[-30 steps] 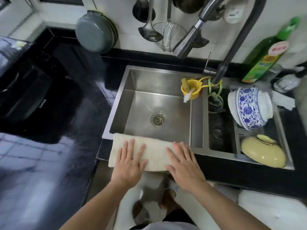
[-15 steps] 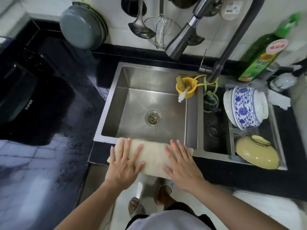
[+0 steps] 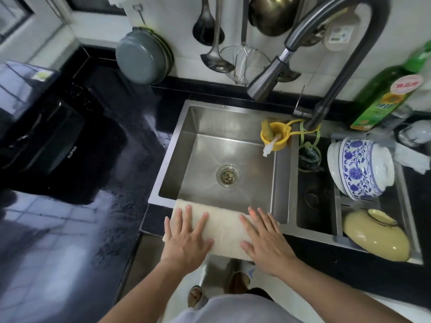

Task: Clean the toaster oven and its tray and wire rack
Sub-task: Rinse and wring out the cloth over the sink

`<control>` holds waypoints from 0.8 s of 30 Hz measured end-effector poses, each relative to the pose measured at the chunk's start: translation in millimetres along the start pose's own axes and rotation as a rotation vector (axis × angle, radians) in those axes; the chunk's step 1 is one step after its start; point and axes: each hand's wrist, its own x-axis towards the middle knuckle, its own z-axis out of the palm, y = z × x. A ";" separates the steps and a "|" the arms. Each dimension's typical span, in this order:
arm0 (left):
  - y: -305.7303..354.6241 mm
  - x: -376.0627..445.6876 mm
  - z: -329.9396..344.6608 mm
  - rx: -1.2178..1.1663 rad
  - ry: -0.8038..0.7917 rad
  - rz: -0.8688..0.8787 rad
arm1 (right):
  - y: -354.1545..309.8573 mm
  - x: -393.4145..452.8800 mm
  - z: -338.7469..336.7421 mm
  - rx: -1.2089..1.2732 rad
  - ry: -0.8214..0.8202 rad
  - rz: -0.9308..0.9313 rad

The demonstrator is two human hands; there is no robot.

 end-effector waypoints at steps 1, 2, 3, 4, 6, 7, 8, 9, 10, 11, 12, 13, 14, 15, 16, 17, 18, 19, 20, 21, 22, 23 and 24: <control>0.0 2.4 -8.6 -0.023 -0.033 -0.003 | -3.7 2.4 -7.5 0.053 0.011 0.022; -1.5 3.1 -19.0 -0.065 -0.053 -0.008 | -8.0 8.3 -17.2 0.112 0.039 0.044; -4.1 1.6 -31.2 -0.126 -0.044 -0.020 | -13.1 17.7 -28.9 0.162 0.081 0.060; -8.2 -2.1 -43.4 -0.209 0.000 -0.042 | -19.6 30.6 -42.4 0.200 0.118 0.065; -19.3 -15.8 -64.3 -0.422 0.146 -0.122 | -39.4 62.0 -73.7 0.274 0.110 0.048; -27.5 -24.6 -71.2 -0.529 0.212 -0.179 | -53.0 77.7 -89.6 0.306 0.061 0.034; -37.4 -34.0 -76.2 -0.618 0.263 -0.245 | -67.5 92.8 -103.6 0.321 0.011 0.007; -49.1 -44.1 -81.2 -0.683 0.294 -0.315 | -82.1 107.1 -115.2 0.318 -0.023 -0.027; -62.9 -54.1 -86.4 -0.710 0.309 -0.382 | -97.2 120.2 -125.6 0.314 -0.038 -0.057; -78.6 -62.6 -91.6 -0.705 0.323 -0.433 | -111.8 131.7 -134.5 0.317 -0.045 -0.080; -97.2 -69.8 -97.6 -0.691 0.350 -0.472 | -127.4 142.2 -143.3 0.330 -0.053 -0.104; -117.1 -75.8 -105.3 -0.682 0.388 -0.509 | -143.3 152.7 -151.3 0.351 -0.067 -0.125; -138.0 -80.1 -114.9 -0.678 0.429 -0.547 | -159.5 162.8 -159.2 0.372 -0.083 -0.139; -159.3 -83.1 -125.7 -0.674 0.469 -0.587 | -175.6 172.7 -167.1 0.382 -0.099 -0.152; -180.8 -84.5 -136.9 -0.668 0.510 -0.625 | -191.8 183.3 -174.8 0.381 -0.113 -0.169; -202.2 -84.2 -148.0 -0.662 0.547 -0.652 | -207.9 194.1 -181.8 0.375 -0.124 -0.183; -223.3 -82.1 -158.9 -0.657 0.577 -0.670 | -223.7 205.3 -188.6 0.376 -0.132 -0.192; -243.8 -78.6 -169.2 -0.648 0.595 -0.681 | -239.1 216.1 -194.6 0.392 -0.142 -0.191; -263.6 -73.8 -178.3 -0.629 0.605 -0.687 | -253.9 226.2 -199.8 0.423 -0.153 -0.183; -282.6 -68.0 -186.0 -0.604 0.611 -0.688 | -267.8 235.9 -202.9 0.472 -0.170 -0.164; -301.8 -61.5 -193.1 -0.564 0.613 -0.686 | -281.7 244.8 -204.5 0.534 -0.188 -0.138; -321.7 -54.1 -199.6 -0.505 0.605 -0.687 | -295.2 254.4 -205.0 0.593 -0.206 -0.112; -341.4 -46.6 -205.9 -0.434 0.590 -0.692 | -308.4 264.4 -204.8 0.638 -0.219 -0.099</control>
